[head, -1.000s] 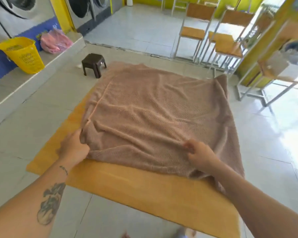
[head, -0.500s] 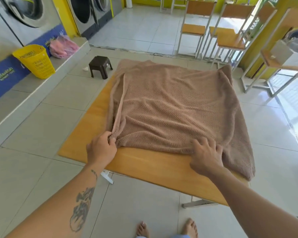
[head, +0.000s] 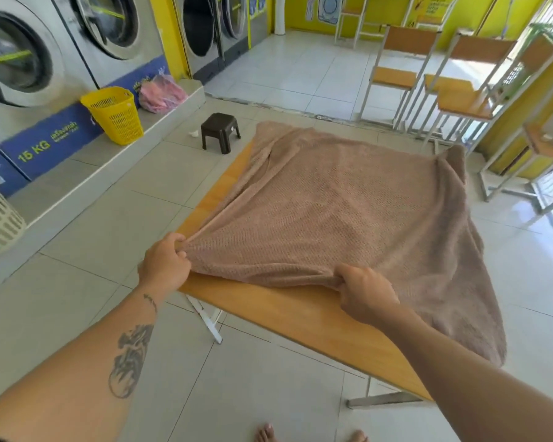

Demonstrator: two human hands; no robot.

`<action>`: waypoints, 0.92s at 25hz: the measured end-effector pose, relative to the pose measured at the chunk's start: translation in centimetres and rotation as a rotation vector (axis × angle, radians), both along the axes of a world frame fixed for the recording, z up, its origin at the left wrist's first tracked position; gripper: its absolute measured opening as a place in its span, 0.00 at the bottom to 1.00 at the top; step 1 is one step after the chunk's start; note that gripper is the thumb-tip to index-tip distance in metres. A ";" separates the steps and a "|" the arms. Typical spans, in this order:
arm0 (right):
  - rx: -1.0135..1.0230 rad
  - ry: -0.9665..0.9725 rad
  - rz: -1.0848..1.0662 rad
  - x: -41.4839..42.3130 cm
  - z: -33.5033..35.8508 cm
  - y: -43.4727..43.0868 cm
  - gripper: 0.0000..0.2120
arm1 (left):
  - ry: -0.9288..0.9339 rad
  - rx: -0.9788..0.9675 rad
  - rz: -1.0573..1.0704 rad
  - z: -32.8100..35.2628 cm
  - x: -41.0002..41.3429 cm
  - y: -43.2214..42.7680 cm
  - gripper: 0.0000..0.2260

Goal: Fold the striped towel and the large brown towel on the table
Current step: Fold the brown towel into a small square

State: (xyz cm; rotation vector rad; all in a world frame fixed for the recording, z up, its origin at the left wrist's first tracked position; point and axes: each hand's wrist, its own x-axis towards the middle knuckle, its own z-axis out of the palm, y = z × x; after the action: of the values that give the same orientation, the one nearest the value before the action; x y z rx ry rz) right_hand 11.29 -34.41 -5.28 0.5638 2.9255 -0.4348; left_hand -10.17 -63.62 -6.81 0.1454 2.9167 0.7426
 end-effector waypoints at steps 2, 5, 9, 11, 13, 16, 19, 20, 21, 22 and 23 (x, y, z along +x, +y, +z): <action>-0.052 0.046 0.054 -0.5 0.1 -1.1 0.07 | -0.006 -0.002 0.028 -0.1 -0.9 -1.3 0.14; -0.098 -0.014 0.076 -0.4 -0.7 -2.4 0.06 | -0.034 -0.021 0.073 -0.4 -1.3 -2.5 0.13; 0.023 -0.242 0.082 0.3 -2.2 -3.8 0.20 | -0.022 -0.105 0.094 -1.1 -1.8 -3.2 0.08; 0.048 -0.259 0.061 0.4 -2.7 -4.5 0.18 | -0.028 -0.143 0.125 -1.2 -2.0 -3.4 0.05; 0.068 -0.235 0.066 0.0 -2.8 -5.0 0.11 | -0.018 -0.173 0.149 -1.5 -2.1 -3.6 0.05; -0.018 -0.054 0.077 -1.2 -2.4 -6.0 0.07 | 0.027 -0.156 0.167 -2.2 -2.0 -4.1 0.07; -0.198 0.126 0.136 -3.1 -2.0 -7.4 0.05 | 0.069 -0.071 0.231 -2.5 -2.5 -5.4 0.08; -0.212 0.104 0.159 -3.5 -2.0 -7.9 0.06 | 0.070 -0.038 0.266 -2.5 -2.7 -5.9 0.09; -0.186 0.037 0.170 -3.6 -2.2 -8.2 0.07 | 0.064 0.005 0.297 -2.6 -2.9 -6.2 0.10; -0.138 -0.042 0.165 -3.5 -2.7 -8.4 0.11 | 0.047 0.057 0.312 -2.7 -3.0 -6.4 0.12; -0.083 -0.095 0.152 -3.2 -3.0 -8.4 0.15 | 0.026 0.113 0.299 -2.8 -2.9 -6.5 0.13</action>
State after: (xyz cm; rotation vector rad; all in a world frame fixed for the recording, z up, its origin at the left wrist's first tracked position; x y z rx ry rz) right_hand 8.08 -42.83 -8.31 0.3385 2.8188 -0.4935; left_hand -13.07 -70.11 -9.63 -0.2790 2.9564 0.9541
